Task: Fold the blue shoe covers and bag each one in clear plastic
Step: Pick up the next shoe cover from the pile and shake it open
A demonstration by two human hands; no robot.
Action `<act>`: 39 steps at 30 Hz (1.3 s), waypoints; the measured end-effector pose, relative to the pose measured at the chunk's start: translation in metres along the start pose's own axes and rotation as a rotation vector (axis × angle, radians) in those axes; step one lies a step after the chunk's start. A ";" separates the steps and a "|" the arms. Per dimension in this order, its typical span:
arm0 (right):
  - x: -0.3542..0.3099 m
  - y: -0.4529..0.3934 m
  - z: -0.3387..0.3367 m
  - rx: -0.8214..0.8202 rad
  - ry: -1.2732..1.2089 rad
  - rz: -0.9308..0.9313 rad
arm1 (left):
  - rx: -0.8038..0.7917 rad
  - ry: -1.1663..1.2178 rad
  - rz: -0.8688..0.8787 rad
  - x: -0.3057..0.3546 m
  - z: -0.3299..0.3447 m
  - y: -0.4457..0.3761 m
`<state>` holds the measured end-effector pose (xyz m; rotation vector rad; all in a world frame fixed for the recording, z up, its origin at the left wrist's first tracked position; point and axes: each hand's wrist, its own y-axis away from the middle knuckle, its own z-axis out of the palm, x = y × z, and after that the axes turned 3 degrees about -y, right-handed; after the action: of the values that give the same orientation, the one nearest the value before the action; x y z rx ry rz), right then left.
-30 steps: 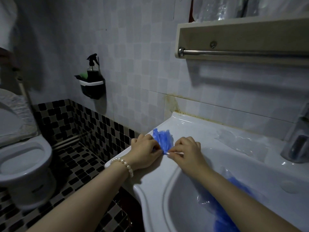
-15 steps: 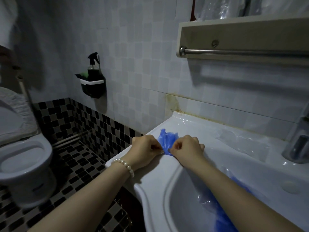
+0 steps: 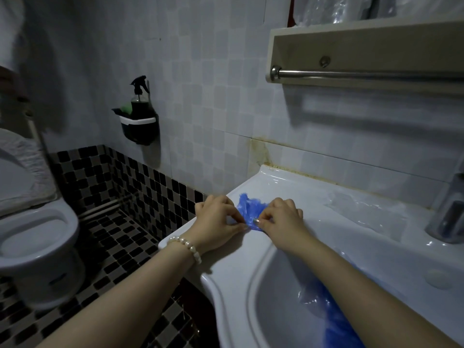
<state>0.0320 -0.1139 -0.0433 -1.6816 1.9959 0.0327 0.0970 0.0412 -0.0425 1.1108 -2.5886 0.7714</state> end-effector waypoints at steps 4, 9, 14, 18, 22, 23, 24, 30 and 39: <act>0.000 0.006 0.008 0.158 0.012 0.065 | -0.033 -0.063 -0.019 0.003 0.002 -0.002; 0.005 0.021 0.015 0.383 0.073 -0.161 | -0.087 -0.079 -0.039 0.004 0.002 -0.002; 0.000 0.015 0.002 0.223 0.087 -0.179 | 0.011 0.012 -0.122 0.004 -0.003 -0.002; -0.002 0.003 0.001 0.053 0.152 -0.031 | -0.013 0.029 -0.124 0.003 -0.004 0.000; -0.002 0.000 0.000 -0.013 0.107 0.169 | -0.045 0.038 -0.104 0.004 -0.005 -0.001; -0.001 0.002 0.001 0.033 0.084 0.169 | -0.054 0.029 -0.107 0.004 -0.005 -0.001; 0.000 0.006 0.002 0.111 0.053 0.144 | -0.066 0.015 -0.111 0.004 -0.004 -0.002; 0.002 0.019 0.005 0.254 0.049 -0.123 | -0.050 -0.017 -0.200 0.008 -0.005 -0.004; 0.003 0.003 -0.011 -0.044 0.117 -0.027 | -0.061 0.007 -0.078 0.005 -0.005 0.000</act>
<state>0.0250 -0.1198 -0.0362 -1.7747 2.0706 -0.0324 0.0931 0.0411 -0.0363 1.1816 -2.5288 0.6734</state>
